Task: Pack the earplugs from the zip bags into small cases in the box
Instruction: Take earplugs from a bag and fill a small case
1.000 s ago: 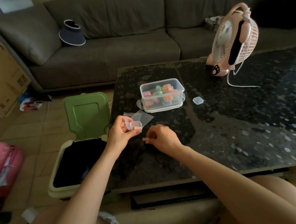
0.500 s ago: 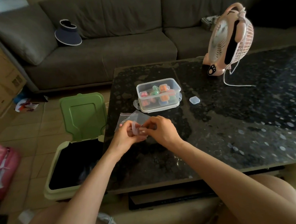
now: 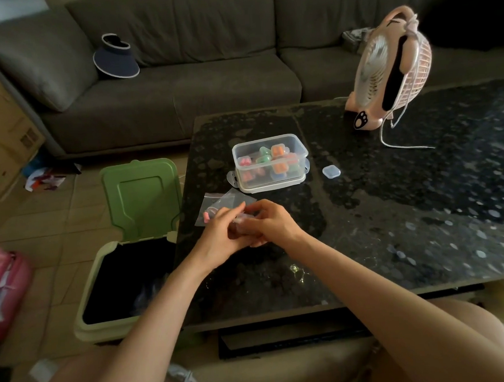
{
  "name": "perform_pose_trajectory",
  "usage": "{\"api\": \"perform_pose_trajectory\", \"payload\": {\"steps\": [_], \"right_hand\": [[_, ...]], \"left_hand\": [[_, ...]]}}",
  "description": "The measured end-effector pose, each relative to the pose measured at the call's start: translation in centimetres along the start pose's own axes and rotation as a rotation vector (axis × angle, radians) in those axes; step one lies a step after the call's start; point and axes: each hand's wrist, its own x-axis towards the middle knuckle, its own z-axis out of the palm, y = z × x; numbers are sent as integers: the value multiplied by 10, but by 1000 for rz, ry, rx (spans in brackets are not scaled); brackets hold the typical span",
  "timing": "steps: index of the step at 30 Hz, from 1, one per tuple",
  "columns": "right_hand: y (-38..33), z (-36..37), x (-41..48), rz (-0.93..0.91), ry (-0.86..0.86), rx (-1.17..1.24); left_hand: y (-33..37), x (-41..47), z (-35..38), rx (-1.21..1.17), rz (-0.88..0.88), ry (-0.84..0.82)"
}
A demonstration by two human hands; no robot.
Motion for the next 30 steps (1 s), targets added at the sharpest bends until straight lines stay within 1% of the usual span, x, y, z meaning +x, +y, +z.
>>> {"api": "perform_pose_trajectory", "payload": {"steps": [3, 6, 9, 11, 13, 16, 20, 23, 25, 28, 30], "right_hand": [[-1, -2, 0, -8, 28, 53], [-3, -6, -1, -13, 28, 124], [-1, -11, 0, -54, 89, 157], [-2, -15, 2, -85, 126, 143], [-5, -21, 2, -90, 126, 154], [-13, -33, 3, -91, 162, 132], [-25, -47, 18, -76, 345, 123], [-40, -56, 42, -96, 425, 157], [-53, -63, 61, -103, 467, 132], [-68, -73, 81, -88, 459, 77], [-71, -77, 88, -33, 420, 17]], "left_hand": [[1, 0, -1, -36, -22, -9], [2, 1, -5, -43, -65, 76], [8, 0, -7, -22, -72, 175], [10, 2, -7, -19, -57, 190], [10, 5, -9, 16, -56, 206], [9, 16, -16, 165, -92, 251], [6, 42, -13, 299, -157, 210], [0, 58, 4, 573, -129, 159], [-5, 63, 15, 774, -104, 172], [-8, 67, 21, 949, -56, 260], [-5, 67, 23, 1013, -19, 301]]}}
